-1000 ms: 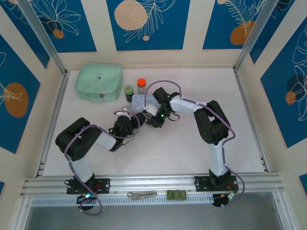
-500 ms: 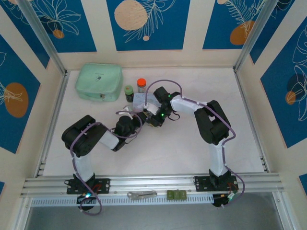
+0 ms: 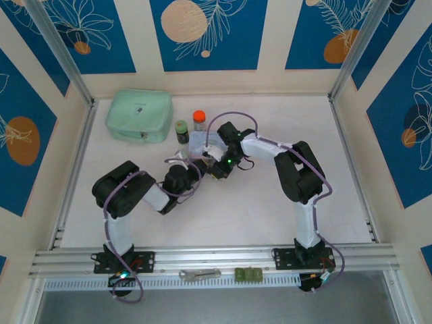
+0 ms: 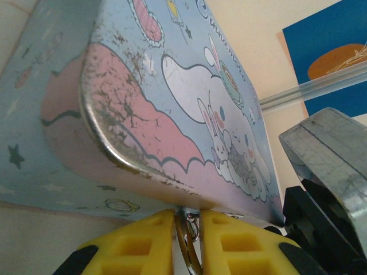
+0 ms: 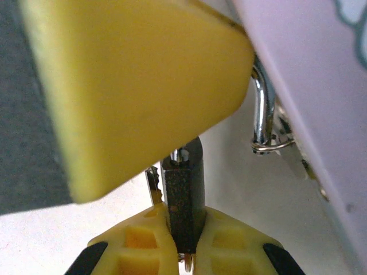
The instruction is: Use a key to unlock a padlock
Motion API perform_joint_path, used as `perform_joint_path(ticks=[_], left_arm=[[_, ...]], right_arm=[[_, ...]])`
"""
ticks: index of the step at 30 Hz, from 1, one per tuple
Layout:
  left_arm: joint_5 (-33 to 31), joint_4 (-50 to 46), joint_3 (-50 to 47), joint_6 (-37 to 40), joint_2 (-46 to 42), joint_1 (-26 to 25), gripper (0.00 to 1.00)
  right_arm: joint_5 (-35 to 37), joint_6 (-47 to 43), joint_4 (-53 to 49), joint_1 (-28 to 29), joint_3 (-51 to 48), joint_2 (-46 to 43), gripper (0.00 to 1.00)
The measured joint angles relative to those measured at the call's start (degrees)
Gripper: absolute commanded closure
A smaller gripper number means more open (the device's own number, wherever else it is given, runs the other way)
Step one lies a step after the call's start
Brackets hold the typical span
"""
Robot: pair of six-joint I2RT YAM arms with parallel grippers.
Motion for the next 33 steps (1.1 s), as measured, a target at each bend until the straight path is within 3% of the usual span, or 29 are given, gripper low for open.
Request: perform_joint_path(ticks=[4, 7, 12, 15, 16, 17, 18, 24, 33], left_arm=[[0.02, 1.14, 0.00, -0.42, 0.81, -0.15, 0.85], [0.22, 1.31, 0.11, -1.01, 0.92, -0.26, 1.00], [0.59, 1.57, 0.72, -1.25, 0.94, -0.44, 1.00], [0.63, 1.51, 0.72, -1.25, 0.94, -0.46, 1.00], [0.42, 1.16, 0.81, -1.01, 0.94, -0.52, 1.00], [0.33, 0.74, 0.81, -1.01, 1.05, -0.50, 1.00], [0.02, 0.57, 0.81, -1.01, 1.07, -0.50, 1.00], [-2.73, 1.75, 0.76, -2.14, 2.01, -1.07, 1.00], [-16.44, 4.09, -0.02, -5.62, 3.04, -5.51, 1.00]], right_arm=[[0.00, -0.02, -0.28, 0.00, 0.00, 0.00, 1.00], [0.09, -0.02, -0.74, 0.00, 0.00, 0.00, 1.00], [0.26, -0.02, -0.87, -0.26, 0.00, -0.02, 0.97], [0.44, 1.11, -0.74, -0.26, -0.09, -0.24, 0.66], [-0.26, 1.75, -0.90, -0.26, -0.22, -0.50, 0.51], [-1.03, 2.56, -1.07, -0.22, -0.61, -1.16, 0.43], [-1.64, 3.52, -1.16, -0.22, -1.25, -2.12, 0.40], [-3.39, 12.39, 0.20, -1.62, -5.92, -11.54, 0.38], [-3.39, 24.76, 4.72, -4.48, -9.18, -18.88, 0.39]])
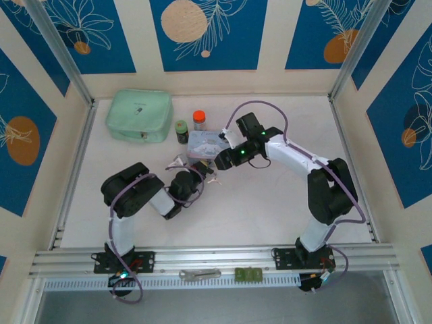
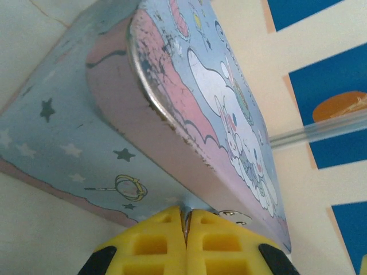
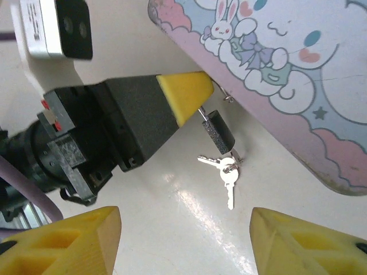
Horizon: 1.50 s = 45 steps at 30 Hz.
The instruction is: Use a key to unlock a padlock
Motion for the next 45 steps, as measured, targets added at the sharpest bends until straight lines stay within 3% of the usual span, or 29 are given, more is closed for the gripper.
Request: perform_joint_path(ticks=[7, 12, 14, 17, 26, 38, 45], left_arm=[[-8.41, 3.10, -0.02, -3.80, 2.16, -1.95, 1.00], [-14.56, 3.63, -0.81, -5.16, 2.16, -3.93, 1.00], [-16.48, 3.63, -0.85, -5.42, 2.16, -4.72, 1.00], [-17.81, 3.63, -0.85, -5.49, 2.16, -5.27, 1.00], [-19.67, 4.55, -3.82, -5.11, 0.81, -5.40, 1.00], [-20.11, 4.46, -8.02, -3.04, -2.82, -5.14, 1.00], [-14.43, 4.48, -13.73, -0.90, -8.70, -1.57, 1.00]], right_arm=[[1.73, 5.68, 2.89, -0.48, -2.01, -0.96, 0.38], [5.81, 12.13, 4.74, -0.90, -2.80, -0.96, 0.32], [7.85, 15.93, 6.10, -1.01, -2.82, -0.94, 0.25], [10.45, 20.87, 8.57, -1.09, -2.80, -0.46, 0.24], [16.76, 29.24, 10.62, -0.66, 1.05, 7.50, 0.24], [21.92, 31.17, 8.74, 1.05, 5.90, 12.24, 0.26], [23.23, 31.12, 9.49, -0.24, 3.28, 10.03, 0.27]])
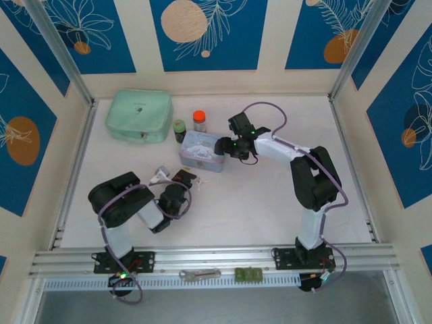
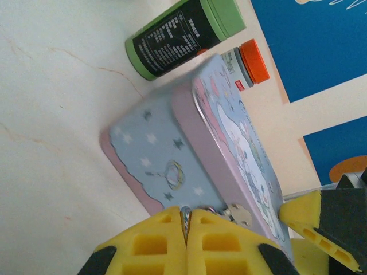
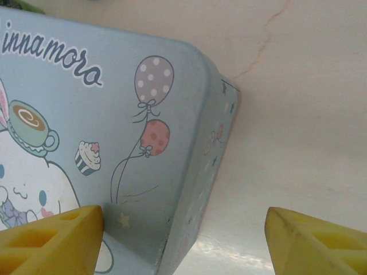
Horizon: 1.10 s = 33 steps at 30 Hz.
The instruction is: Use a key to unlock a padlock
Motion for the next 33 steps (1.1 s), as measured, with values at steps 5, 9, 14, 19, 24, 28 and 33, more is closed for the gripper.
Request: perform_joint_path(ticks=[5, 9, 14, 19, 24, 28, 33], left_arm=[[7.17, -1.81, -2.71, -0.76, -2.16, 1.75, 1.00], [12.48, -7.80, -2.97, -1.36, -5.35, 1.90, 1.00], [17.79, -19.41, -1.33, -1.79, -11.08, 2.95, 1.00], [19.82, -28.46, 1.03, -1.62, -14.10, 3.98, 1.00], [21.73, -35.08, 3.98, 0.02, -14.32, 5.62, 0.66], [22.27, -38.29, 4.44, 1.05, -15.04, 6.80, 0.42], [21.68, -45.09, 4.85, 4.13, -19.85, 7.61, 0.28]], right_arm=[[2.82, -0.94, -1.29, -2.34, -1.86, -2.38, 0.26], [5.07, -2.67, -1.66, -3.52, -5.20, -5.95, 0.24], [8.35, -6.38, -1.31, -4.85, -9.55, -13.27, 0.18], [10.67, -9.64, 1.92, -8.50, -15.02, -22.82, 0.17], [12.09, -11.78, 5.81, -13.92, -22.01, -29.14, 0.16], [12.50, -14.14, 8.39, -16.44, -26.91, -30.56, 0.16], [12.44, -17.16, 13.31, -18.18, -32.35, -30.80, 0.15]])
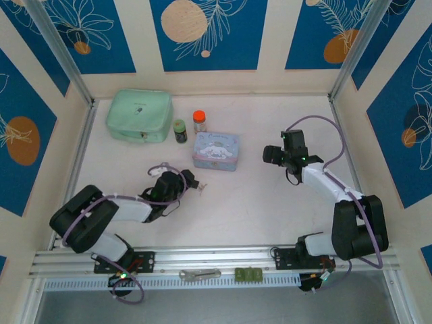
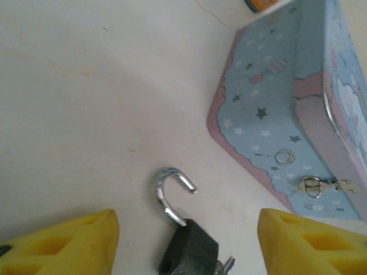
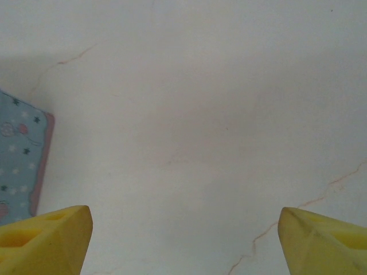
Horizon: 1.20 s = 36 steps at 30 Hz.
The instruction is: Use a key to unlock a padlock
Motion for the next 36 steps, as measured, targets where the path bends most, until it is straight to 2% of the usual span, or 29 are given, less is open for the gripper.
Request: perform_joint_path(ticks=[6, 8, 13, 20, 23, 26, 30, 36], left_arm=[[-5.05, -13.77, 0.96, 9.79, -14.69, 3.30, 0.04], [-7.28, -17.66, 2.03, 14.86, -20.11, 5.31, 0.00], [-11.28, -25.24, 6.01, 29.20, -28.89, 12.72, 0.01], [-13.38, -28.83, 8.57, 46.45, -27.91, 22.10, 0.01], [-13.99, -27.23, 8.04, 51.21, -25.18, 23.87, 0.01], [-14.82, -23.15, 6.01, 54.71, -22.16, 24.92, 0.01], [-15.65, -16.85, 3.93, 58.86, -16.13, 25.66, 0.01], [-16.11, 0.87, -2.19, 65.24, -7.89, 26.10, 0.01]], right_arm=[[-0.26, -4.70, 8.50, -2.36, -6.16, -0.81, 0.15], [-0.98, -6.29, 12.72, -3.10, -8.70, -1.55, 0.15], [-3.34, -10.08, 25.53, -4.74, -14.60, -1.25, 0.15], [-5.31, -12.57, 38.45, -6.16, -15.76, 4.74, 0.14], [-5.66, -13.03, 44.35, -6.21, -16.96, 6.69, 0.13], [-7.08, -12.68, 48.15, -7.23, -19.04, 7.87, 0.00], [-9.70, -12.09, 51.63, -9.97, -20.22, 10.14, 0.01], [-11.13, -11.89, 53.81, -10.25, -20.35, 10.19, 0.01]])
